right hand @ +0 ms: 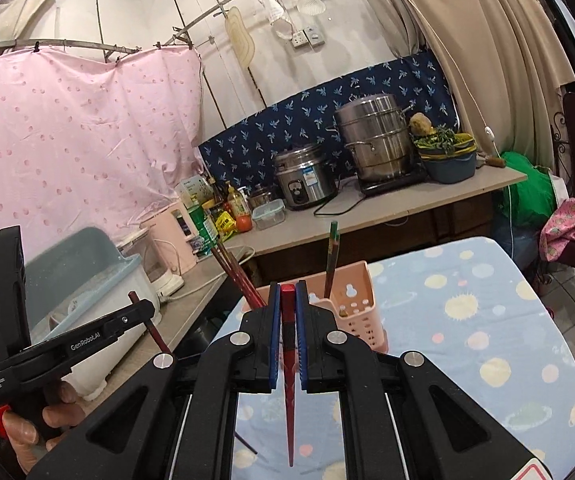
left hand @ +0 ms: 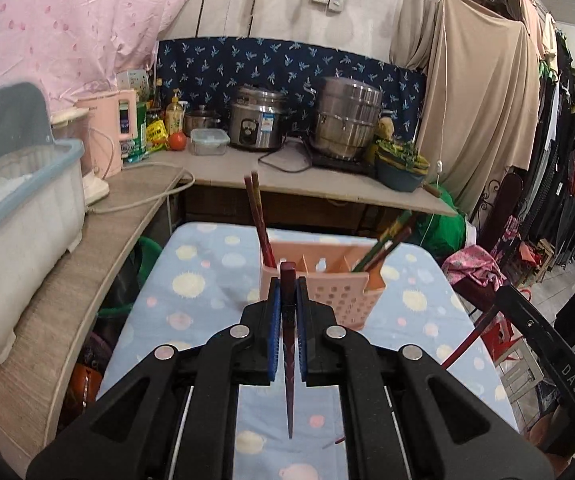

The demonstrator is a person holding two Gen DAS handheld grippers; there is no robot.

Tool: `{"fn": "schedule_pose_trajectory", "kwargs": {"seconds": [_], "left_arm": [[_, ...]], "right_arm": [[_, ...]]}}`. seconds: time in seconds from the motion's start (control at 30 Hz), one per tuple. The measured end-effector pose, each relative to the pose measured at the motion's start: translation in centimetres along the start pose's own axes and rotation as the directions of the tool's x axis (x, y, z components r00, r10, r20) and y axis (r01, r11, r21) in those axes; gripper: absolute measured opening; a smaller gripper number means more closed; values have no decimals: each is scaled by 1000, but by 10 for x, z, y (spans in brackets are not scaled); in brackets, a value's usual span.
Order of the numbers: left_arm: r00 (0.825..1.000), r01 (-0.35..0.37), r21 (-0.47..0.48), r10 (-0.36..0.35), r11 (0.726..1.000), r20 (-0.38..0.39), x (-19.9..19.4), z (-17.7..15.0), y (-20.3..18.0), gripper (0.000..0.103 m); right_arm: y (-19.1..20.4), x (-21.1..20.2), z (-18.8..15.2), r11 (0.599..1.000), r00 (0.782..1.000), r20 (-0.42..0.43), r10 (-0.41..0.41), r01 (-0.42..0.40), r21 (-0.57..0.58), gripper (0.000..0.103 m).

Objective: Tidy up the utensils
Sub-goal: 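Lift both chopsticks and carry them over the pink basket, then lower both chopsticks into the basket and open both tools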

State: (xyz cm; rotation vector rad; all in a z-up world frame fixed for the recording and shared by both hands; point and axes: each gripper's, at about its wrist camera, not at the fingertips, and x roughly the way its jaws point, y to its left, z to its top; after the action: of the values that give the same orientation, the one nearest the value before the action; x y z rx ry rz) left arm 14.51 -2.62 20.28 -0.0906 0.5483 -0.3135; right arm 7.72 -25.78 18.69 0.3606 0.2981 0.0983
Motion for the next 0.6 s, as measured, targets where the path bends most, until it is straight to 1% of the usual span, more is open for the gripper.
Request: {"fn": "schedule_pose_trajectory", "kwargs": {"seconds": [0.13,0.23,0.3,0.43,0.53,0.57,0.6], "left_arm": [[998,-9,2,8,1000,61,-2,31,-3,7],[991,-4,-13,6,1000,133,-6,57,-4,7],[983,-1,-24,5,1000,186,-7,73,-4,7],[959,1,-52,13,999,283,-4,98,-4,7],[945,-20,-50,35,999,325,4,111,-7,7],[939,-30,-47,44,998,341,9,114,-8,7],[937,-39,-43,51,998,345,14,116,-10,7]], "right_arm": [[4,10,27,1000,998,70,4,-3,-8,7],[5,18,50,1000,992,128,5,-4,-2,7],[4,24,66,1000,986,167,2,-2,4,7],[4,37,90,1000,974,227,-10,8,11,7],[5,49,98,1000,965,259,-26,24,10,7],[4,54,100,1000,965,260,-28,26,13,7],[2,61,100,999,967,255,-30,26,20,7]]}}
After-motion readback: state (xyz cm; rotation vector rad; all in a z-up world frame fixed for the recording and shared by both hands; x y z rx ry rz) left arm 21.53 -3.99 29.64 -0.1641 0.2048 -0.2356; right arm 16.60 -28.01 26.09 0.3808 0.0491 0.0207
